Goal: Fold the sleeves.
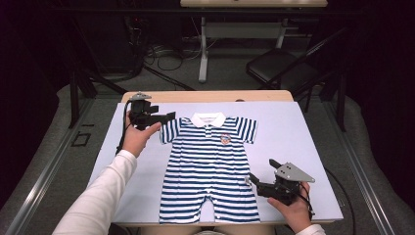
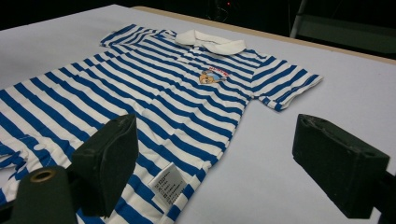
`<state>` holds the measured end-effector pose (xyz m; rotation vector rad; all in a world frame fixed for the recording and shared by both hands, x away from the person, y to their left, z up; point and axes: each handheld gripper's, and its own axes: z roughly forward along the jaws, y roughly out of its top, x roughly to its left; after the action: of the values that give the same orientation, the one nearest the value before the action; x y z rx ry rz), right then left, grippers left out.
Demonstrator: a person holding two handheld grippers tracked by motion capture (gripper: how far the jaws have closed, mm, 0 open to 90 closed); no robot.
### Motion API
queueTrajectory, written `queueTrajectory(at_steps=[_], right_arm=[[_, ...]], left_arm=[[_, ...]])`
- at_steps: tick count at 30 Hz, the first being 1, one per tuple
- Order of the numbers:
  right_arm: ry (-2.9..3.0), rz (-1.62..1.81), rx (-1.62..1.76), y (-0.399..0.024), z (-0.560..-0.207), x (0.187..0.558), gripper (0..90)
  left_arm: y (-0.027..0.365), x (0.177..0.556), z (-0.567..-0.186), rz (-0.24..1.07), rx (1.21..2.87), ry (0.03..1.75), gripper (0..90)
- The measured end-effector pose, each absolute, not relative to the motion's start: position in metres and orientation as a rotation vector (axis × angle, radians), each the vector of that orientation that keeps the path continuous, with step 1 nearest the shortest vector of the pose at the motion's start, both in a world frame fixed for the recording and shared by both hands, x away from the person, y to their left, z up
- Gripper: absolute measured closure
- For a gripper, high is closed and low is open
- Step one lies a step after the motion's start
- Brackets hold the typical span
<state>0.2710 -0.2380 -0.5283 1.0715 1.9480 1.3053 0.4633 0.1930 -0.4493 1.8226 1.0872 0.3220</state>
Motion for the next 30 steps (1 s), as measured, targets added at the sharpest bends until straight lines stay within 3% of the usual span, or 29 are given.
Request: queueTrajectory(at_steps=[30], right_arm=[[1.979,1.369,1.072,-0.243,-0.527,0.270,8.5]], left_arm=[[0.203,0.498,-0.470,0.369,1.802,1.229,18.7]])
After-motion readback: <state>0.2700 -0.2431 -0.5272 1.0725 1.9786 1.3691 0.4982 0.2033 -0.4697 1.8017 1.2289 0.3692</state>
